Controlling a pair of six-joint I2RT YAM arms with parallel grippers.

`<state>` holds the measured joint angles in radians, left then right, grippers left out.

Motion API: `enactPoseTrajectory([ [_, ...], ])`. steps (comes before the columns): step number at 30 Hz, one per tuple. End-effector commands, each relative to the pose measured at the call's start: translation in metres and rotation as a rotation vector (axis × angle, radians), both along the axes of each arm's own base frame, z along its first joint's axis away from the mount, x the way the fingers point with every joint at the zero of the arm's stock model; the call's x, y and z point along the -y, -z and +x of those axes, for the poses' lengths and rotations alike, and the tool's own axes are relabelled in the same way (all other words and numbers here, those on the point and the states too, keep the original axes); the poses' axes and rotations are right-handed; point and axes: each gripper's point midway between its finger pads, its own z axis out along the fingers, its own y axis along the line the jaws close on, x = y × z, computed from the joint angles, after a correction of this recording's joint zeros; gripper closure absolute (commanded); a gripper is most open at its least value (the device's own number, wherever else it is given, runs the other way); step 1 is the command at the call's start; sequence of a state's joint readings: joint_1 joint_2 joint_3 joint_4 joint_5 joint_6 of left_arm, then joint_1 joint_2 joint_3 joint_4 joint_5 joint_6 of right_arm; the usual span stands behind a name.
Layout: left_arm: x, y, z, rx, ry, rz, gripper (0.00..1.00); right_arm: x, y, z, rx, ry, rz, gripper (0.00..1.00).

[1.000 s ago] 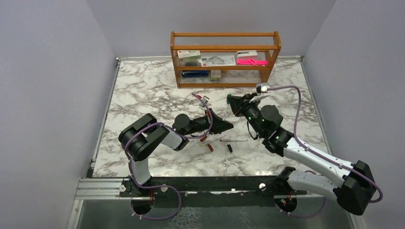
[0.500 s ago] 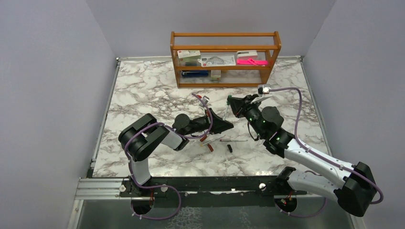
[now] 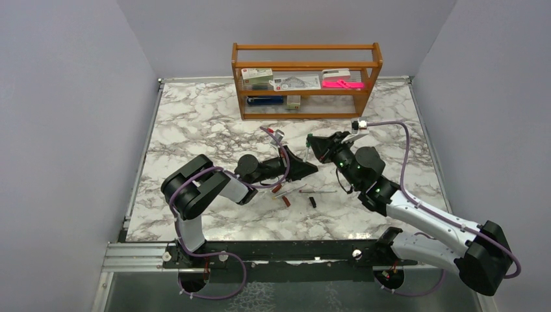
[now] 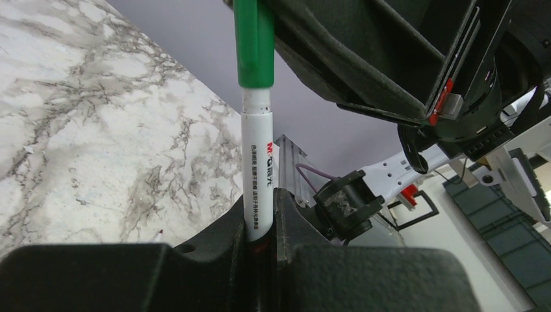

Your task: Insert the pens into the pen caps

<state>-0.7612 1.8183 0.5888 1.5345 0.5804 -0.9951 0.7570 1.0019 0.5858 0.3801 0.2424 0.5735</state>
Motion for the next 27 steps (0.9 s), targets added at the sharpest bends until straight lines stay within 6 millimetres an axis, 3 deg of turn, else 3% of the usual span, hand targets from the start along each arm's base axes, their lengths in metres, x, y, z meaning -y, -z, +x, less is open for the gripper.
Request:
enactPoseTrajectory([
  [1, -0.011, -0.089, 0.001, 0.335, -0.09, -0.231, 1.0, -0.008, 0.022, -0.014, -0.124, -0.064, 0.005, 0.99],
  [6, -0.003, -0.113, 0.005, 0.384, -0.079, -0.257, 1.0, -0.009, 0.031, -0.02, -0.15, -0.088, -0.019, 0.99],
  [14, 0.003, -0.131, 0.007, 0.411, -0.05, -0.287, 1.0, -0.01, 0.049, -0.034, -0.179, -0.149, -0.057, 0.99],
  [27, -0.005, -0.165, 0.014, 0.459, -0.042, -0.321, 1.0, -0.005, 0.091, -0.056, -0.262, -0.229, -0.182, 0.99],
])
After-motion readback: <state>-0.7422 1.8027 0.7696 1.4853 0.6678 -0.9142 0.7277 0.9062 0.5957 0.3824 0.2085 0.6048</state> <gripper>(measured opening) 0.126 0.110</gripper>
